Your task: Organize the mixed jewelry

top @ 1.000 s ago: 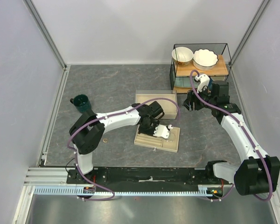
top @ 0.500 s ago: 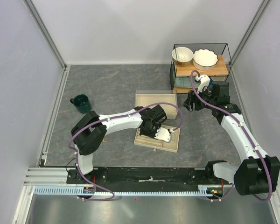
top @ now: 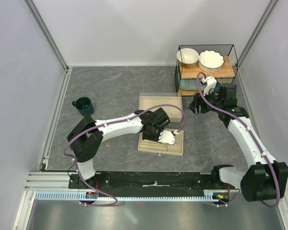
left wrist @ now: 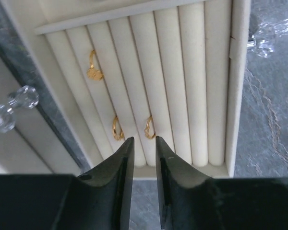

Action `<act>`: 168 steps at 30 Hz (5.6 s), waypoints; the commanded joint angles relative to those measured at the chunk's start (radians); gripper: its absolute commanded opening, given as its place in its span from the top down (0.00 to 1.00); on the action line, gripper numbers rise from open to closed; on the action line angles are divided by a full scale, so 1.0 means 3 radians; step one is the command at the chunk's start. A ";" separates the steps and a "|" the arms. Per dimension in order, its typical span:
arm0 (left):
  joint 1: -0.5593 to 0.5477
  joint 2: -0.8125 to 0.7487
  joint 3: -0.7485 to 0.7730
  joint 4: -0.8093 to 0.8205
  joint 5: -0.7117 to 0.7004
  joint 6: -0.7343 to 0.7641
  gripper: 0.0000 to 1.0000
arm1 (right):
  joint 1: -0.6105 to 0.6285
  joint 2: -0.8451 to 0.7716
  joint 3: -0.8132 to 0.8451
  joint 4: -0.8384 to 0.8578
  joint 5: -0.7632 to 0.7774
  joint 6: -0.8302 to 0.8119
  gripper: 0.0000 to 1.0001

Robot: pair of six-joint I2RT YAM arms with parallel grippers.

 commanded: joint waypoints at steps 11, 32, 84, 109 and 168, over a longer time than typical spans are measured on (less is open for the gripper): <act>0.0079 -0.0953 -0.0069 -0.0272 0.0077 -0.0378 0.62 | -0.0013 -0.0125 -0.0009 0.0038 -0.0072 -0.0002 0.34; 0.2298 -0.1425 -0.1343 -0.0139 0.0446 -0.0608 0.58 | 0.0002 0.0049 -0.0065 0.0109 -0.0205 -0.0053 0.33; 0.2523 -0.1307 -0.1676 -0.0118 0.0538 -0.0971 0.63 | 0.0084 0.0095 -0.0142 0.0104 -0.0128 -0.0094 0.35; 0.2518 -0.1527 -0.1773 -0.0226 0.0579 -0.1048 0.63 | 0.0084 0.0075 -0.0142 0.0099 -0.0133 -0.0099 0.35; 0.2487 -0.1327 -0.1594 0.0010 0.0686 -0.1293 0.62 | 0.0084 0.0060 -0.0188 0.0079 -0.0123 -0.0130 0.36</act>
